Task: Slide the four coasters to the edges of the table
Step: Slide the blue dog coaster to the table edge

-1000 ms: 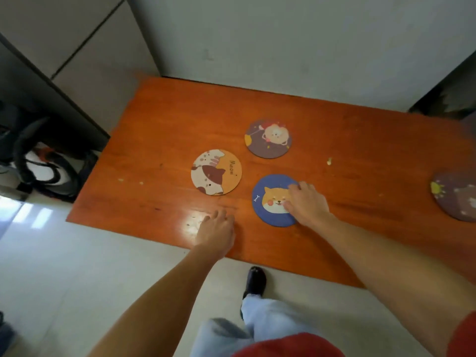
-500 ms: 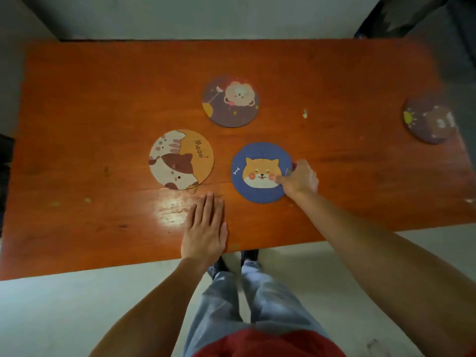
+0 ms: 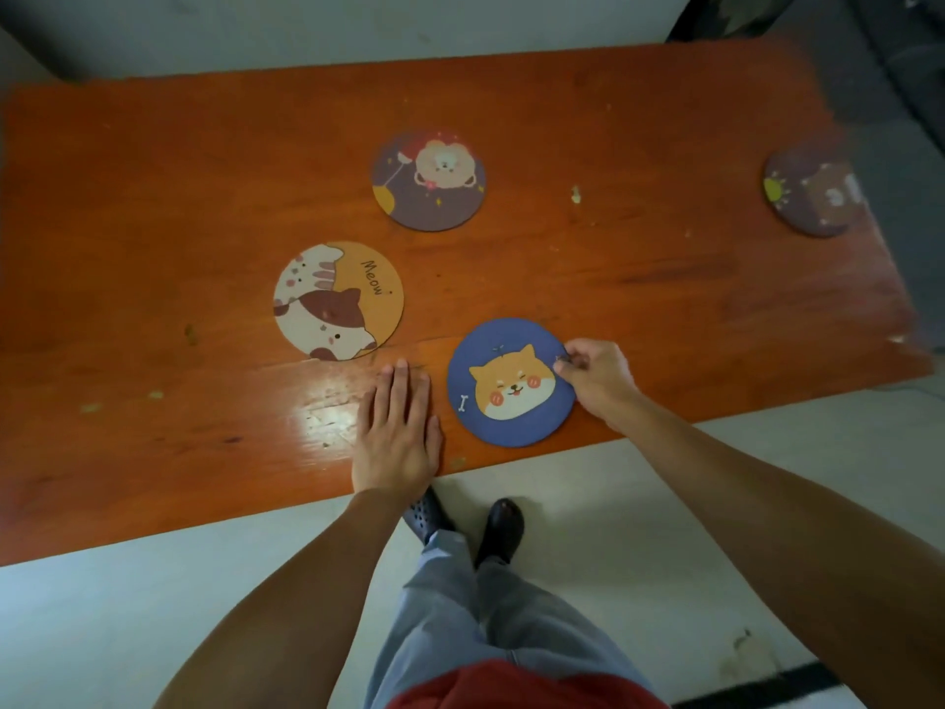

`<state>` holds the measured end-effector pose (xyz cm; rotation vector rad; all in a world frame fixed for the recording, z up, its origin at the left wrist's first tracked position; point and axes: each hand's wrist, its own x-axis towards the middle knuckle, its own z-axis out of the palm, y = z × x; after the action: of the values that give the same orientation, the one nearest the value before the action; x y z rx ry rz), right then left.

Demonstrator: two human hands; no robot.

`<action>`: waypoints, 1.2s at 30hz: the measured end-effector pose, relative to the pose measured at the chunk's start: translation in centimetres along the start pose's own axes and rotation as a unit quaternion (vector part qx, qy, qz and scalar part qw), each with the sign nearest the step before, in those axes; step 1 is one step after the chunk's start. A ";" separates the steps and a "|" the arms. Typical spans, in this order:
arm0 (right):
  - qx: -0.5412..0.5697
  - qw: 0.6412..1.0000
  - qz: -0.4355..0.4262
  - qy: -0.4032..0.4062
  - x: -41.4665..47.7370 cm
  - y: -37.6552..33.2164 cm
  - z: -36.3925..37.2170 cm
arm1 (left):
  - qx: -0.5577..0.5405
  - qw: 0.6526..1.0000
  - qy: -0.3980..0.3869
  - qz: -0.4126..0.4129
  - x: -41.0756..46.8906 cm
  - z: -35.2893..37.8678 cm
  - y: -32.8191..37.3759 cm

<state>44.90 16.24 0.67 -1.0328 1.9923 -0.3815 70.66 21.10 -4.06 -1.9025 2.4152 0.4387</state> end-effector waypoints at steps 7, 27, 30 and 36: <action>-0.071 0.994 -0.064 0.054 -1.6 1.3 0.8 | -0.003 1.000 0.021 0.000 -0.1 0.2 0.0; -0.287 0.947 -0.121 0.082 -2.7 0.4 0.5 | 0.036 0.999 -0.010 -0.010 0.0 -0.9 0.4; -0.335 0.920 -0.193 0.062 -3.3 -2.4 0.5 | 0.047 0.998 -0.050 0.003 0.0 -3.6 0.6; -0.457 0.805 -0.377 0.026 -4.8 -9.0 3.0 | 0.044 0.997 -0.054 -0.019 -4.2 -8.5 -1.7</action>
<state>53.48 14.80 6.73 -2.4622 1.6982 0.2170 74.56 22.72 4.60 -1.8373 2.2870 0.4137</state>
